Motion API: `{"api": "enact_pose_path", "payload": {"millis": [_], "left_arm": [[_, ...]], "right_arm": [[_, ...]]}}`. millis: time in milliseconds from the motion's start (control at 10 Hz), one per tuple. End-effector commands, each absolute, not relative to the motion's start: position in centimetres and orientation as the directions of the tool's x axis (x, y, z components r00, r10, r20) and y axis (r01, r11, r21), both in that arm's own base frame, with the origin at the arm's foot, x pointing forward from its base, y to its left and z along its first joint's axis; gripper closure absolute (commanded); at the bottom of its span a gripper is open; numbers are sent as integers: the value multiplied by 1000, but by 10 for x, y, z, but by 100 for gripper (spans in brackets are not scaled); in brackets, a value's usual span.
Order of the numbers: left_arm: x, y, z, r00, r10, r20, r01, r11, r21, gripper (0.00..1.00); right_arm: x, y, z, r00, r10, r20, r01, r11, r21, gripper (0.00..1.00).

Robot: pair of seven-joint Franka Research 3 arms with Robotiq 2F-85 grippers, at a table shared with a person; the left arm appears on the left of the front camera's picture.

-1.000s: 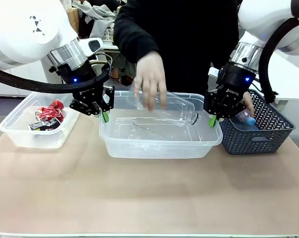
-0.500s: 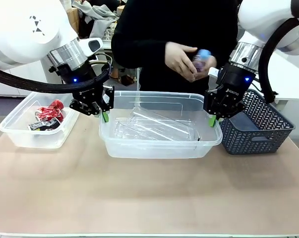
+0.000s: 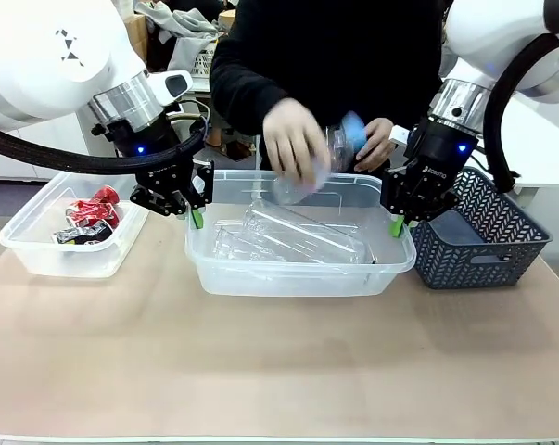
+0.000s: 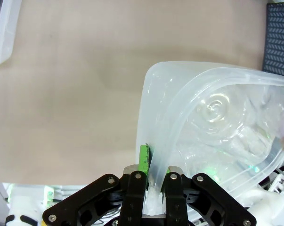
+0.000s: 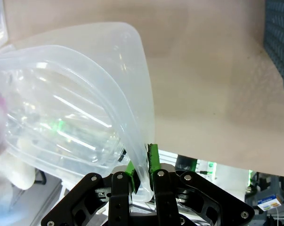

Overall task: Sort the waste into each basket.
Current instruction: Offer the picked Organizing box to the human.

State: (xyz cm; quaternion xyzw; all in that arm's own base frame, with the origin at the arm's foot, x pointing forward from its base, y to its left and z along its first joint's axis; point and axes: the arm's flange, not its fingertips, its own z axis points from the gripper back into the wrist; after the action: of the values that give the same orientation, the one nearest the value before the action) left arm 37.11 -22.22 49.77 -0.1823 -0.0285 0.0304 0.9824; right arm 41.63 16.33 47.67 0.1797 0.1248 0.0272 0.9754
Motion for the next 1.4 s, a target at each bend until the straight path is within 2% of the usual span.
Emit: {"api": "enact_pose_path", "payload": {"millis": [0, 400, 500, 600, 700, 800, 900, 1300], "left_arm": [[371, -217, 503, 994, 94, 57, -67, 928, -367, 100], [371, -217, 503, 994, 94, 57, -67, 928, -367, 100], [371, -222, 498, 997, 70, 45, -49, 932, -360, 94], [373, -223, 497, 996, 74, 40, -56, 936, -349, 94], [379, -222, 499, 998, 56, 21, -46, 938, -345, 94], [393, -220, 508, 996, 76, 36, -58, 936, -348, 94], [414, -216, 514, 980, 183, 72, -151, 934, -325, 94], [478, -202, 499, 983, 180, 22, -155, 899, -409, 94]], "right_arm": [[416, 161, 477, 968, 91, -236, -2, 935, 355, 100], [416, 161, 477, 968, 91, -236, -2, 935, 355, 100], [416, 161, 477, 968, 91, -236, -2, 935, 355, 100], [416, 161, 477, 968, 91, -236, -2, 935, 355, 100], [416, 163, 477, 967, 98, -234, -8, 934, 357, 92], [437, 163, 482, 964, 106, -245, 0, 918, 396, 92], [456, 167, 487, 966, 33, -258, 66, 928, 366, 92], [527, 188, 463, 945, 60, -321, 65, 929, 363, 92]]}}
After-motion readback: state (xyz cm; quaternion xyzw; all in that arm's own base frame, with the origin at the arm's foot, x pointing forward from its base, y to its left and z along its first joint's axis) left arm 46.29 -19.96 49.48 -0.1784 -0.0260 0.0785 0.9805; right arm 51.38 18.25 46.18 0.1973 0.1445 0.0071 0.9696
